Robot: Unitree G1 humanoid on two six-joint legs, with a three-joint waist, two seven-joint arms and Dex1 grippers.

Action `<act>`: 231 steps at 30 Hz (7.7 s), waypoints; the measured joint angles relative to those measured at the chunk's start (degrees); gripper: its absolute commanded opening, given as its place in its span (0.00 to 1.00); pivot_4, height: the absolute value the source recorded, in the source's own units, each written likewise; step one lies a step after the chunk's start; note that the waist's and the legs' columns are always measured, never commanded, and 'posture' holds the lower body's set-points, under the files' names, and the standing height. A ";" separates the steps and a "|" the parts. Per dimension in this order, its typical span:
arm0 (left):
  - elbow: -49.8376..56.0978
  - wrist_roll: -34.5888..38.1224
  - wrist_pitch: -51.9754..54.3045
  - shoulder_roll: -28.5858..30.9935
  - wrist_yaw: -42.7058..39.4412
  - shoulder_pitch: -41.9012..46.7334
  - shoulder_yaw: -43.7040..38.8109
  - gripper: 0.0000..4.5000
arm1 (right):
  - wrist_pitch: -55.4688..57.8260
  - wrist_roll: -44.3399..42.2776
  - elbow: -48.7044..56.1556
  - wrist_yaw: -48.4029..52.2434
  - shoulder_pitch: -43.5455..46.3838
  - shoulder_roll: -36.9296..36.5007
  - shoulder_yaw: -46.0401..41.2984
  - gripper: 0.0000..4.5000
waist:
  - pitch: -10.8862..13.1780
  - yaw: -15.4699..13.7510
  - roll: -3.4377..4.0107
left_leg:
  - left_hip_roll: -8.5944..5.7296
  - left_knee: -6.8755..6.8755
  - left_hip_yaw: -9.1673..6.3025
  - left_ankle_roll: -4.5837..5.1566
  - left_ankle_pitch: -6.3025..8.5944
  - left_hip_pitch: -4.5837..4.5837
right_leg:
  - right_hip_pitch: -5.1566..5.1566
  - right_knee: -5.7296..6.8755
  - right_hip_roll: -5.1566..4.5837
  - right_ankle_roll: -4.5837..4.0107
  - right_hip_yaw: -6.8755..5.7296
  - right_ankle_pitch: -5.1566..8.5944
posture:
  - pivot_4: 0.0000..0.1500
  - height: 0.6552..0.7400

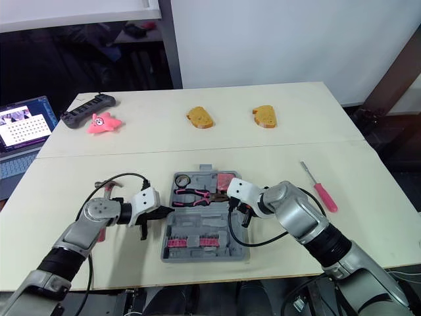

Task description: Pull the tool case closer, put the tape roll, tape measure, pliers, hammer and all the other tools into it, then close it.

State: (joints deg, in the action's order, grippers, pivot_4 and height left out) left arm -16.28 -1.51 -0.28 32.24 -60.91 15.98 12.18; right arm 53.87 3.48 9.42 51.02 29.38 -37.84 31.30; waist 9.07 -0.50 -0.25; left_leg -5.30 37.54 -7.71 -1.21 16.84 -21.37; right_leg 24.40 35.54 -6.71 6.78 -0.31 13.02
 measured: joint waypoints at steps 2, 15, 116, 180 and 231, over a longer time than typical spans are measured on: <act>0.30 0.00 0.02 0.18 0.00 -0.23 0.02 0.01 | 0.29 0.00 0.10 -0.08 0.00 0.13 0.00 0.00 | 0.00 0.07 0.00 | 0.00 -0.01 0.00 0.00 0.00 0.00 | 0.00 0.00 0.00 0.00 0.00 0.00 | 1.00 0.79; 1.19 0.03 1.03 0.37 -0.02 -0.63 0.02 0.01 | 1.41 -0.01 1.24 -0.44 -0.50 0.18 -0.02 0.00 | 0.00 0.14 0.00 | 0.00 -0.03 0.01 0.00 0.00 0.00 | 0.01 -0.01 0.00 0.00 0.00 0.00 | 1.00 0.79; 41.85 21.85 74.88 -17.51 62.69 -9.90 -19.51 0.99 | -19.19 -31.92 21.06 4.51 -15.76 -10.45 -27.81 1.00 | 0.22 -0.79 -0.28 | 0.03 0.35 0.18 0.12 0.11 -0.08 | -0.14 -0.02 -0.02 0.06 0.10 0.04 | 1.00 0.79; 26.67 11.46 59.42 -11.95 49.53 -5.60 -12.69 0.75 | -12.96 -35.07 26.28 -2.40 -17.31 -11.11 -29.95 1.00 | -0.35 -2.62 0.69 | -0.08 0.40 0.08 0.23 0.17 0.09 | -0.53 -0.15 -0.10 0.25 0.05 0.15 | 1.00 0.79; 46.85 18.98 62.05 17.97 3.09 18.38 17.08 0.02 | -14.53 -29.62 29.17 -4.84 -25.27 -13.97 -29.74 1.00 | 1.04 -1.56 -0.38 | 0.02 0.52 0.10 0.26 0.16 -0.68 | 0.22 -0.17 0.04 0.13 0.02 0.06 | 1.00 0.79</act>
State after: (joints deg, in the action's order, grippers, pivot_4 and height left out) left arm 30.57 17.47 61.76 50.22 -57.82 34.36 29.26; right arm 39.34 -26.14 38.59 46.18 4.11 -51.81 1.56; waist 10.11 -2.05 -0.63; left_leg -5.27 38.07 -7.61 -0.96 17.00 -22.04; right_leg 24.62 35.37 -6.67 6.91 -0.29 13.08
